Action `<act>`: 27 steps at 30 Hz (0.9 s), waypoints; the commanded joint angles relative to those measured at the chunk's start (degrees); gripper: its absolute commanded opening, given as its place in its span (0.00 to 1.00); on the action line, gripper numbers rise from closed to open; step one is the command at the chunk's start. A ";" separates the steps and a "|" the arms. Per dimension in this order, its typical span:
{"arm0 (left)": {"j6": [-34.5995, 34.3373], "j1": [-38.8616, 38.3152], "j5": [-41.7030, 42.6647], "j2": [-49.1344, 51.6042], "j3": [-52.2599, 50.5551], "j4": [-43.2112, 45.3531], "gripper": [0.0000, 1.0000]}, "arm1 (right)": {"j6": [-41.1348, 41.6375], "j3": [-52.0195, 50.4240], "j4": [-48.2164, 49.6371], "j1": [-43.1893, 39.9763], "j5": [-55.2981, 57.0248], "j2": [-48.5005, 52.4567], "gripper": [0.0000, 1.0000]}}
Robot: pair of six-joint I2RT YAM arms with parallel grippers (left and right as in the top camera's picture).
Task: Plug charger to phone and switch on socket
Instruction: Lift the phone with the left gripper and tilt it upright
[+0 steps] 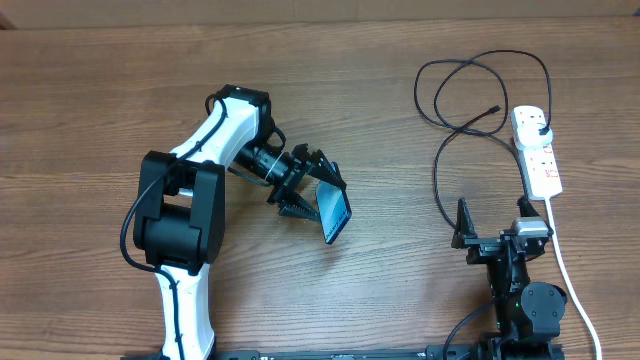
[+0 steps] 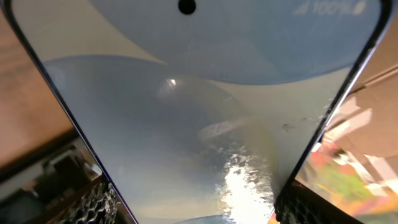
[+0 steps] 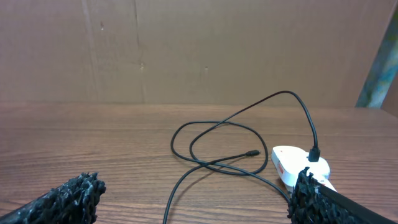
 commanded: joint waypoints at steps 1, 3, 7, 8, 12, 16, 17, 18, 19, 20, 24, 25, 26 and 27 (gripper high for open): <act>2.36 -0.17 4.48 0.15 1.22 -1.03 0.38 | -0.09 -0.61 0.15 -0.37 0.28 -0.68 1.00; 2.36 -0.22 4.81 0.15 1.22 -1.29 0.39 | -0.09 -0.61 0.13 -0.37 0.28 -0.68 1.00; 2.36 -0.22 5.11 0.15 1.22 -2.08 0.39 | -0.09 -0.61 0.15 -0.37 0.28 -0.68 1.00; 2.34 -0.22 5.14 0.15 1.22 -2.10 0.39 | -0.09 -0.61 0.15 -0.37 0.28 -0.68 1.00; 2.36 -0.22 5.53 0.15 1.22 -2.25 0.39 | -0.09 -0.61 0.15 -0.37 0.28 -0.68 1.00; 2.99 -0.22 5.51 0.15 1.22 -2.27 0.40 | -0.09 -0.61 0.15 -0.37 0.28 -0.68 1.00; 2.99 -0.20 5.53 0.15 1.22 -2.25 0.40 | -0.09 -0.61 0.15 -0.37 0.28 -0.68 1.00; 3.02 -0.22 5.53 0.15 1.22 -2.25 0.39 | -0.09 -0.61 0.15 -0.37 0.28 -0.68 1.00; 3.26 -0.17 5.53 0.15 1.22 -2.27 0.39 | -0.09 -0.61 0.15 -0.37 0.28 -0.68 1.00; 3.61 -0.11 5.53 0.15 1.22 -2.25 0.40 | -0.09 -0.61 0.13 -0.37 0.28 -0.68 1.00; 5.03 -0.07 8.20 0.15 1.22 -2.23 0.39 | -0.09 -0.61 0.15 -0.37 0.28 -0.68 1.00; 5.22 -0.07 8.74 0.15 1.22 -2.23 0.39 | -0.09 -0.61 0.15 -0.37 0.28 -0.68 1.00; 5.38 -0.07 9.16 0.15 1.22 -2.23 0.39 | -0.09 -0.61 0.15 -0.37 0.31 -0.68 1.00; 5.44 -0.07 9.16 0.15 1.22 -2.23 0.39 | -0.09 -0.61 0.15 -0.37 0.28 -0.68 1.00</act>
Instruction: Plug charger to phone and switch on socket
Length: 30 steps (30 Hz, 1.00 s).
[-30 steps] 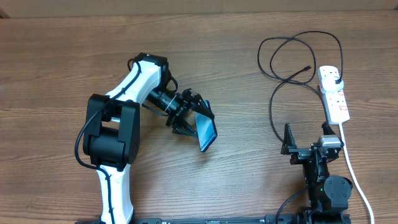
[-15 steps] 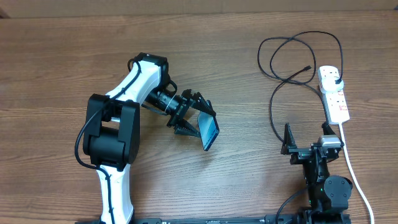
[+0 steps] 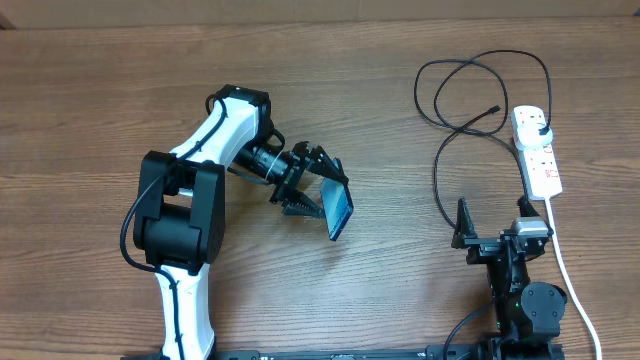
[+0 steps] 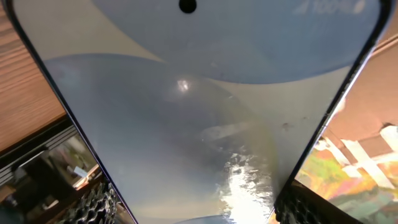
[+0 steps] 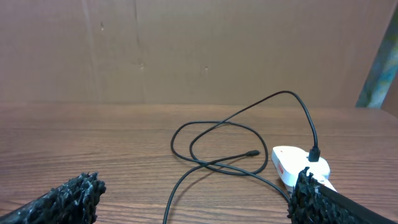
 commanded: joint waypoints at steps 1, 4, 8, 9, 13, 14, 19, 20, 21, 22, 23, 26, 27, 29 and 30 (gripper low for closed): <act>2.91 -0.07 4.66 0.13 1.22 -0.37 0.40 | -0.09 -0.61 0.15 -0.37 0.31 -0.68 1.00; 3.26 -0.07 4.63 0.13 1.22 -0.42 0.40 | -0.09 -0.61 0.15 -0.37 0.31 -0.68 1.00; 3.32 -0.07 4.17 0.13 1.22 -0.35 0.41 | -0.09 -0.61 0.15 -0.37 0.33 -0.68 1.00; 3.50 -0.07 4.20 0.13 1.22 -0.37 0.41 | -0.09 -0.61 0.13 -0.37 0.31 -0.68 1.00; 3.45 -0.07 4.50 0.13 1.22 -0.37 0.41 | -0.09 -0.61 0.13 -0.37 0.31 -0.68 1.00; 3.45 -0.07 4.63 0.13 1.22 -0.39 0.41 | -0.09 -0.61 0.15 -0.37 0.31 -0.68 1.00; 3.48 -0.07 5.05 0.13 1.22 -0.37 0.41 | -0.09 -0.61 0.13 -0.37 0.31 -0.68 1.00; 3.43 -0.07 5.20 0.13 1.22 -0.37 0.41 | -0.07 -0.61 0.15 -0.37 0.26 -0.68 1.00; 3.43 -0.07 5.55 0.13 1.22 -0.37 0.41 | -0.04 -0.61 0.44 -0.37 -0.52 -0.68 1.00; 3.41 -0.07 5.55 0.13 1.22 -0.37 0.41 | -0.04 -0.61 0.52 -0.37 -2.25 -0.68 1.00; 3.39 -0.07 5.55 0.13 1.22 -0.37 0.41 | 0.28 -0.61 0.52 -0.35 -4.59 -0.68 1.00; 3.41 -0.07 5.53 0.13 1.22 -0.39 0.41 | 12.61 -0.61 1.57 -0.37 -14.51 -0.68 1.00; 3.39 -0.07 5.53 0.13 1.22 -0.39 0.41 | 18.97 -0.59 1.75 -0.37 -18.12 -0.68 1.00; 2.97 -0.07 5.53 0.13 1.22 -0.42 0.41 | 30.36 -0.59 2.23 -0.37 -24.04 -0.68 1.00; 2.93 -0.07 5.55 0.13 1.22 -0.42 0.41 | 36.00 -0.59 2.16 -0.37 -26.56 -0.68 1.00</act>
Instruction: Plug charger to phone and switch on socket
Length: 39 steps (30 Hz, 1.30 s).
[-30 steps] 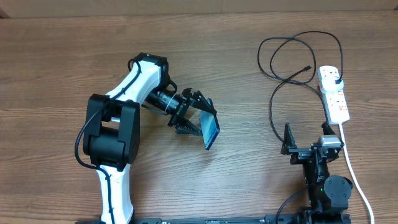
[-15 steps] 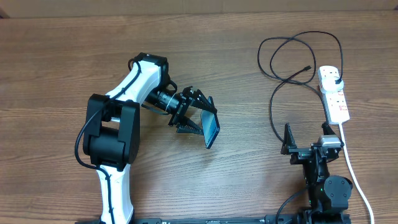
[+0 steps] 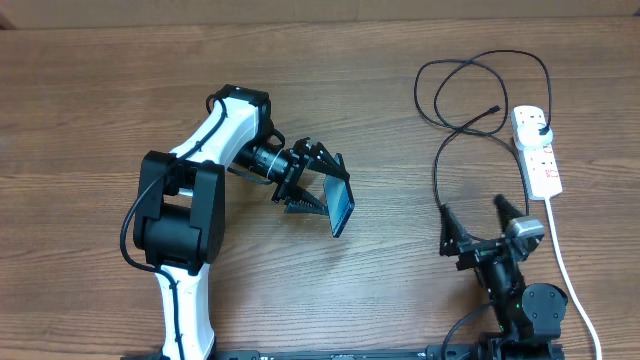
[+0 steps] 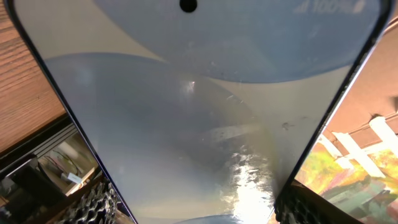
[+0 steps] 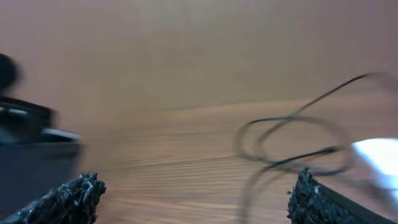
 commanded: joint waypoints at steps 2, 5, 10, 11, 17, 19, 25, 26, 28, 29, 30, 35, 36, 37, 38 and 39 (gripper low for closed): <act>0.83 -0.07 2.84 0.13 1.22 -0.24 0.41 | 29.29 -0.59 0.87 -0.37 -15.30 -0.68 1.00; 0.83 -0.07 3.04 0.13 1.22 -0.24 0.41 | 34.75 -0.59 1.18 -0.37 -15.45 -0.68 1.00; 0.90 -0.07 3.85 0.13 1.22 -0.22 0.42 | 36.87 -0.42 7.17 -0.37 -15.85 -0.68 1.00; 0.90 -0.07 3.85 0.13 1.22 -0.22 0.41 | 34.29 0.81 7.39 -0.37 -18.91 -0.66 1.00; 0.90 -0.07 3.85 0.13 1.22 -0.17 0.41 | 29.38 13.81 -10.19 -0.37 -17.70 1.70 1.00; 0.90 -0.07 3.85 0.13 1.22 -0.17 0.42 | 27.30 20.68 -20.11 -0.37 -17.59 5.35 0.99; 0.90 -0.07 3.85 0.13 1.22 -0.17 0.41 | 25.92 38.77 -33.31 0.00 -17.64 19.15 1.00; 0.90 -0.07 3.85 0.13 1.22 -0.17 0.41 | 25.90 40.74 -34.69 0.31 -17.84 21.11 0.99; 0.92 -0.07 3.82 0.13 1.22 -0.17 0.41 | 25.90 44.24 -37.53 1.27 -18.10 25.00 0.99; 0.92 -0.07 3.85 0.13 1.22 -0.17 0.41 | 25.90 46.84 -40.00 2.71 -18.08 28.35 0.99; 0.90 -0.07 3.85 0.13 1.22 -0.20 0.41 | 25.90 48.04 -41.11 3.82 -18.08 30.14 0.99; 0.92 -0.07 3.85 0.13 1.22 -0.20 0.41 | 25.90 52.13 -42.99 14.84 -15.80 40.30 0.99; 0.90 -0.07 3.85 0.13 1.22 -0.20 0.41 | 25.92 52.35 -42.99 17.31 -14.08 41.81 0.99; 0.90 -0.07 3.85 0.13 1.22 -0.20 0.41 | 26.45 52.41 -42.99 21.16 -10.95 43.82 0.99; 0.90 -0.07 3.85 0.13 1.22 -0.20 0.41 | 27.06 52.41 -43.01 23.45 -8.76 44.92 0.99; 0.90 -0.07 3.85 0.13 1.22 -0.17 0.41 | 28.02 52.41 -43.04 26.40 -5.99 46.21 0.99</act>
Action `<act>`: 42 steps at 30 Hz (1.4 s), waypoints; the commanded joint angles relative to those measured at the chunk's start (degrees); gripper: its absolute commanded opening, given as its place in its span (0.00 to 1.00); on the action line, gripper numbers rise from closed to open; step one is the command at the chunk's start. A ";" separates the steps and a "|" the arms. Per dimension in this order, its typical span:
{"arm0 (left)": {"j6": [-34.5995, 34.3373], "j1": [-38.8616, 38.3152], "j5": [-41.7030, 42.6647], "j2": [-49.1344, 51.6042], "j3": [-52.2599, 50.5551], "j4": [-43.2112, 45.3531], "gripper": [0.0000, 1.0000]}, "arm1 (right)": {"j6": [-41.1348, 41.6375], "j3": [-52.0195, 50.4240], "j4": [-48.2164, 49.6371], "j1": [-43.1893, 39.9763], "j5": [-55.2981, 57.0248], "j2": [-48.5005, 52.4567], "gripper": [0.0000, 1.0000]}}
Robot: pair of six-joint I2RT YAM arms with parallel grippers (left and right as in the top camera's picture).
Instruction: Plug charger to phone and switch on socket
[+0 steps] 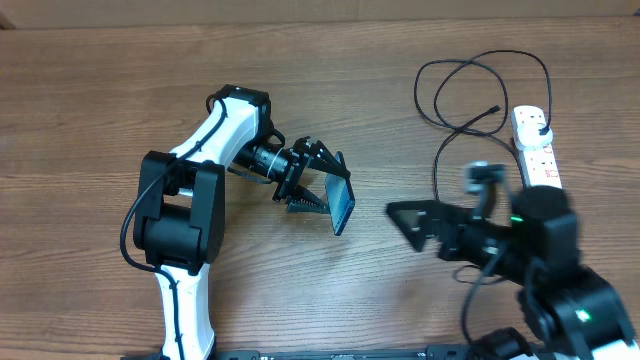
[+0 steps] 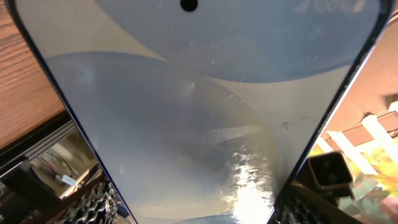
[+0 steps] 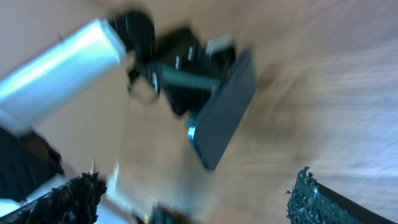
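A dark blue phone [image 1: 342, 205] is held on edge above the table's middle, my left gripper [image 1: 312, 190] shut on it. Its screen [image 2: 199, 112] fills the left wrist view, with a finger [image 2: 93, 202] at each lower corner. My right gripper [image 1: 412, 222] stands open just right of the phone and holds nothing. The blurred right wrist view looks at the phone [image 3: 221, 115]. The black charger cable [image 1: 480, 90] lies coiled at the back right, its free plug [image 1: 492, 109] on the wood. Its other end sits in the white power strip [image 1: 536, 148].
The white left arm [image 1: 215, 135] reaches across the table's left half. The right arm's body [image 1: 540, 250] covers the front right and the strip's near end. The strip's white lead [image 1: 600, 325] runs off the front edge.
My right arm has left its spot at the front right edge and now stretches left, its open gripper close to the phone. The left gripper holds the phone in the same place.
At first my left gripper held the phone tilted over the table's middle while the right arm sat parked at the front right, facing the cable. The right gripper then turned left, and now it is near the phone. The cable and strip have not moved.
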 commanded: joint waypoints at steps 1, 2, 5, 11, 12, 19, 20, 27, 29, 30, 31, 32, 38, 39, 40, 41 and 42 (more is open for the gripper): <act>0.94 -0.07 2.58 0.13 1.22 -0.15 0.41 | 2.51 1.57 -0.13 9.86 11.02 4.31 0.99; 0.92 -0.07 2.58 0.13 1.22 -0.15 0.41 | 4.98 1.64 -0.04 14.03 15.69 5.62 0.99; 0.92 -0.07 2.58 0.13 1.22 -0.15 0.41 | 9.68 1.64 0.09 23.32 28.55 7.21 1.00; 0.94 -0.07 2.58 0.13 1.22 -0.15 0.41 | 13.49 1.62 2.71 38.47 47.74 9.14 1.00; 0.96 -0.07 2.58 0.13 1.22 -0.15 0.41 | 13.44 1.62 4.50 39.41 48.17 9.99 1.00; 1.14 -0.07 2.56 0.13 1.22 -0.13 0.41 | 12.98 1.62 9.25 39.65 48.68 18.75 1.00; 1.14 -0.07 2.56 0.13 1.22 -0.13 0.41 | 12.98 1.62 9.22 39.65 50.18 20.46 1.00; 1.25 -0.07 2.56 0.13 1.22 -0.13 0.41 | 13.00 1.62 13.35 39.63 58.05 27.17 1.00; 1.38 -0.07 2.54 0.13 1.22 -0.11 0.41 | 12.98 1.62 14.03 39.63 59.12 28.41 1.00; 1.36 -0.07 2.54 0.13 1.22 0.00 0.41 | 12.98 1.62 14.62 39.65 59.10 29.35 0.99; 1.36 -0.07 2.54 0.13 1.22 0.13 0.41 | 12.98 1.62 14.80 39.63 59.12 29.68 0.96; 1.36 -0.07 2.54 0.13 1.22 0.26 0.41 | 12.92 1.62 15.08 39.63 59.23 29.94 0.92; 1.40 -0.07 2.51 0.13 1.22 0.33 0.41 | 10.78 1.62 18.75 39.65 59.47 30.18 0.49; 1.62 -0.07 2.54 0.13 1.22 0.33 0.41 | 10.78 1.62 18.75 39.65 59.45 30.23 0.45; 1.81 -0.07 2.54 0.13 1.22 0.33 0.41 | 10.78 1.62 18.78 39.65 59.30 30.27 0.42; 1.84 -0.07 2.54 0.13 1.22 0.33 0.41 | 10.78 1.62 18.75 39.65 59.25 30.29 0.40; 1.90 -0.07 2.54 0.13 1.22 0.31 0.41 | 10.73 1.60 18.62 39.65 59.10 30.40 0.36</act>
